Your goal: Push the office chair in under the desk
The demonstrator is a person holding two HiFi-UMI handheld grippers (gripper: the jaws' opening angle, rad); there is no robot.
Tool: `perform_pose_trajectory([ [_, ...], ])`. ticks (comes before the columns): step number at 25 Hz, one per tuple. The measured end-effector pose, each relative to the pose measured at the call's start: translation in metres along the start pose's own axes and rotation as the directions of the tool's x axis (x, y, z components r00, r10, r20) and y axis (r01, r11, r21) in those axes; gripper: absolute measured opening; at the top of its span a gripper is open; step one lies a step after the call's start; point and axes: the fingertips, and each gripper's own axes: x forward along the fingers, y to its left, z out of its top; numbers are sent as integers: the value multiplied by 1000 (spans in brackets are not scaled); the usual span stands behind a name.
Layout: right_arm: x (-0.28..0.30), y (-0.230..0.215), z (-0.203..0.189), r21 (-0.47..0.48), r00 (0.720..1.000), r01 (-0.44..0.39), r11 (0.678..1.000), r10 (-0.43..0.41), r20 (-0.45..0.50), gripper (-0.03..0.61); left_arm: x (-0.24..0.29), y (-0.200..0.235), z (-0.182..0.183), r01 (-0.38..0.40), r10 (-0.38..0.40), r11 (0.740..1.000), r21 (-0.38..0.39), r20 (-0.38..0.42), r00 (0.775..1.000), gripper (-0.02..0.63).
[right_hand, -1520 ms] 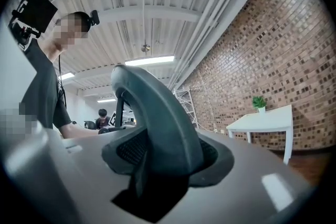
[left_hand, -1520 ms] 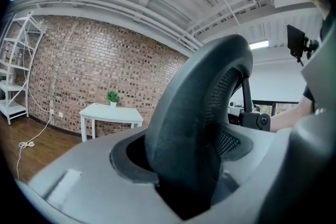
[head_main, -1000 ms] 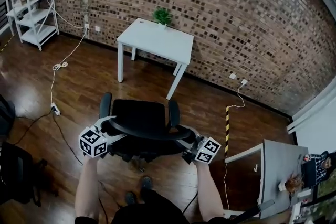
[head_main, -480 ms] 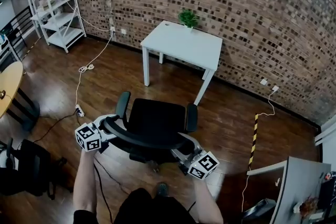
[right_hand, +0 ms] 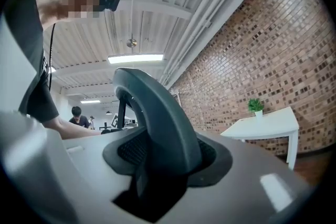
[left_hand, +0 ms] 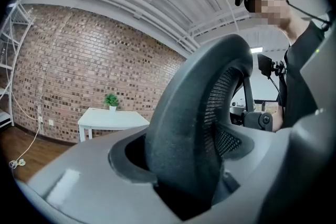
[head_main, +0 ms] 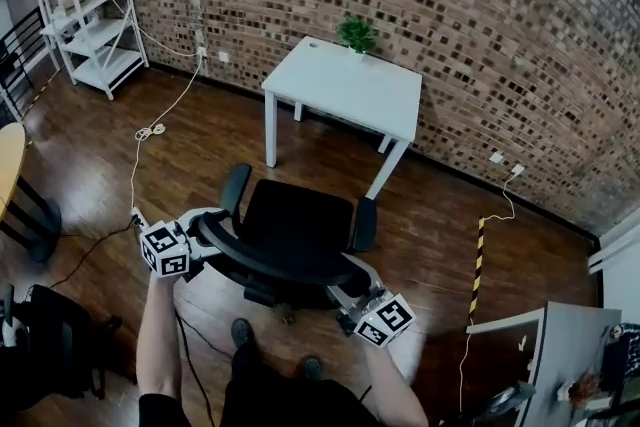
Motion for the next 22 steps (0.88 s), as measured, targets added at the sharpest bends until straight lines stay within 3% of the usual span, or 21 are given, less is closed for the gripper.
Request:
perform_pose_trajectory([
  [4, 27, -3, -3, 3, 999, 37, 999, -37, 10, 201, -7, 28, 12, 41, -41, 999, -1, -15, 999, 545],
  [11, 62, -46, -31, -18, 994, 107, 994, -107, 4, 202, 16, 91, 5, 115, -115, 993, -4, -5, 993, 542],
  [22, 63, -131, -27, 13, 993, 122, 992, -122, 3, 202, 89, 133, 8, 116, -116, 993, 21, -28, 993, 543],
])
